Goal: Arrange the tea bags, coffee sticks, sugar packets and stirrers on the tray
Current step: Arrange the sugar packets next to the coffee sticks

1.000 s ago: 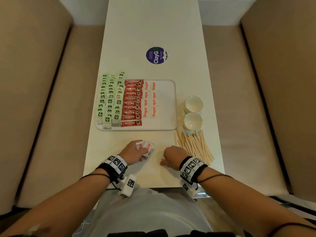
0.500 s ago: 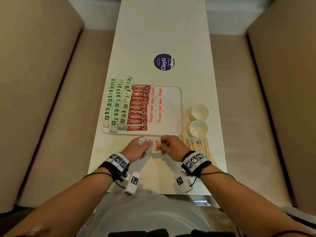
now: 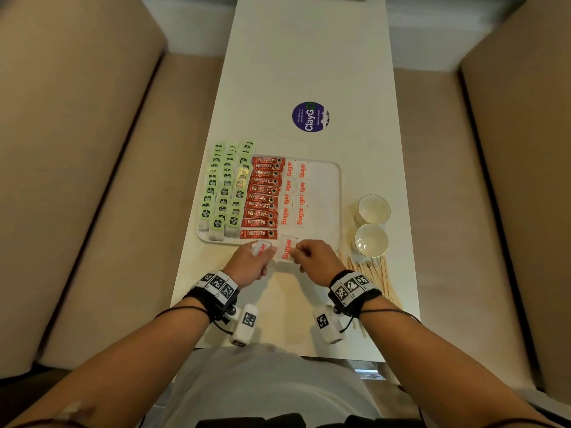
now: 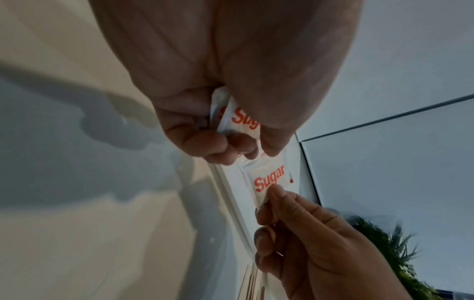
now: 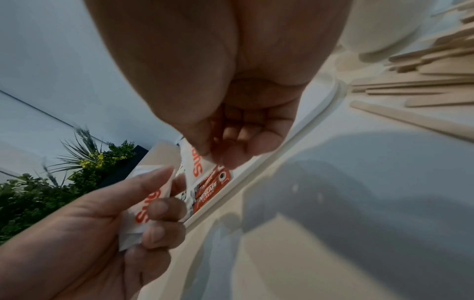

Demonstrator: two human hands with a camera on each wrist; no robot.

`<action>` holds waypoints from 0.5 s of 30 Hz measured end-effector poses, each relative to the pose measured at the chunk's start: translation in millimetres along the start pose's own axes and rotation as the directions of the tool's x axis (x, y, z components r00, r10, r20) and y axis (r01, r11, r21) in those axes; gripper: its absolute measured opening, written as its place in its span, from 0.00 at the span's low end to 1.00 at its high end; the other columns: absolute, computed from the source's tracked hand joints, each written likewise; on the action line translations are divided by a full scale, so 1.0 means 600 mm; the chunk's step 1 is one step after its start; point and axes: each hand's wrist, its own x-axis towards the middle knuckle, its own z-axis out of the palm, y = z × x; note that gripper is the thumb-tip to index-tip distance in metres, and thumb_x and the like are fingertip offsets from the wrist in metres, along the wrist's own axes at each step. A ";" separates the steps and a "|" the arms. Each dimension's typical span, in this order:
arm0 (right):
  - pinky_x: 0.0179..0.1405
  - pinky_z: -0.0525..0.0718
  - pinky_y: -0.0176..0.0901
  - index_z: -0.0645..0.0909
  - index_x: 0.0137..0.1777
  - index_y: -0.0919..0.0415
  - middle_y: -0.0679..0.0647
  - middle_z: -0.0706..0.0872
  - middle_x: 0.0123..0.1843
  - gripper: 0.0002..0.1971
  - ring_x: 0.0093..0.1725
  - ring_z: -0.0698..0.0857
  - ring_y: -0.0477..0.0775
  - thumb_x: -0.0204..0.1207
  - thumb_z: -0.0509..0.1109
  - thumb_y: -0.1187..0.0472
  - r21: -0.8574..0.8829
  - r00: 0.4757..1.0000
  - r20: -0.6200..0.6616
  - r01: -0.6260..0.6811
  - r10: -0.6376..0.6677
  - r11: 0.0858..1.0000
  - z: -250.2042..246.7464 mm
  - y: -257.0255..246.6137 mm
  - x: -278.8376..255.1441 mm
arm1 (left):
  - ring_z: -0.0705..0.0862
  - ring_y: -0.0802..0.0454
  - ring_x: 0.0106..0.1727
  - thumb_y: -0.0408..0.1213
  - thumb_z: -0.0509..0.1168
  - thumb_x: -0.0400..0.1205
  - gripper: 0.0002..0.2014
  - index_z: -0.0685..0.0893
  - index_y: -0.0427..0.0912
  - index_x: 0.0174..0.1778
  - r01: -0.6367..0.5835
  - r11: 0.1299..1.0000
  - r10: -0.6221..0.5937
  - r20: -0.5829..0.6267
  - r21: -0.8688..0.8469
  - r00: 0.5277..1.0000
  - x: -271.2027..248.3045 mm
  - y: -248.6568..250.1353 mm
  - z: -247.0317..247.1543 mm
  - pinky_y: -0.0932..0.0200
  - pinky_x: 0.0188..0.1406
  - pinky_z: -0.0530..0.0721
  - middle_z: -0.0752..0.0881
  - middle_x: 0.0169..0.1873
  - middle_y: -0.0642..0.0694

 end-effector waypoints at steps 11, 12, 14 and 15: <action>0.44 0.90 0.49 0.86 0.41 0.63 0.56 0.91 0.52 0.16 0.43 0.89 0.55 0.86 0.66 0.55 -0.222 0.989 -0.082 -0.136 0.120 0.966 -0.002 -0.006 0.109 | 0.87 0.47 0.34 0.41 0.65 0.87 0.07 0.83 0.40 0.52 0.086 0.976 -0.086 0.005 -0.202 0.996 -0.005 0.002 -0.019 0.61 0.28 0.81 0.87 0.38 0.41; 0.43 0.90 0.49 0.86 0.41 0.63 0.57 0.92 0.51 0.15 0.42 0.89 0.56 0.85 0.66 0.55 -0.234 0.988 -0.084 -0.146 0.130 0.961 -0.002 -0.008 0.113 | 0.87 0.46 0.35 0.40 0.65 0.88 0.07 0.83 0.40 0.54 0.092 0.970 -0.092 0.008 -0.225 0.996 -0.006 0.003 -0.020 0.60 0.29 0.83 0.87 0.39 0.40; 0.45 0.91 0.51 0.86 0.43 0.64 0.57 0.92 0.49 0.14 0.43 0.90 0.57 0.84 0.68 0.55 -0.237 0.985 -0.089 -0.166 0.149 0.957 -0.001 -0.010 0.120 | 0.89 0.44 0.38 0.38 0.62 0.88 0.08 0.84 0.38 0.58 0.107 0.957 -0.107 0.015 -0.270 0.994 -0.007 0.005 -0.020 0.58 0.31 0.86 0.89 0.41 0.39; 0.47 0.91 0.51 0.86 0.45 0.64 0.57 0.91 0.50 0.13 0.44 0.90 0.57 0.84 0.68 0.54 -0.230 0.983 -0.087 -0.176 0.159 0.957 0.000 -0.011 0.124 | 0.89 0.43 0.40 0.36 0.61 0.89 0.09 0.83 0.37 0.60 0.116 0.949 -0.116 0.017 -0.293 0.993 -0.007 0.005 -0.021 0.58 0.32 0.87 0.90 0.43 0.38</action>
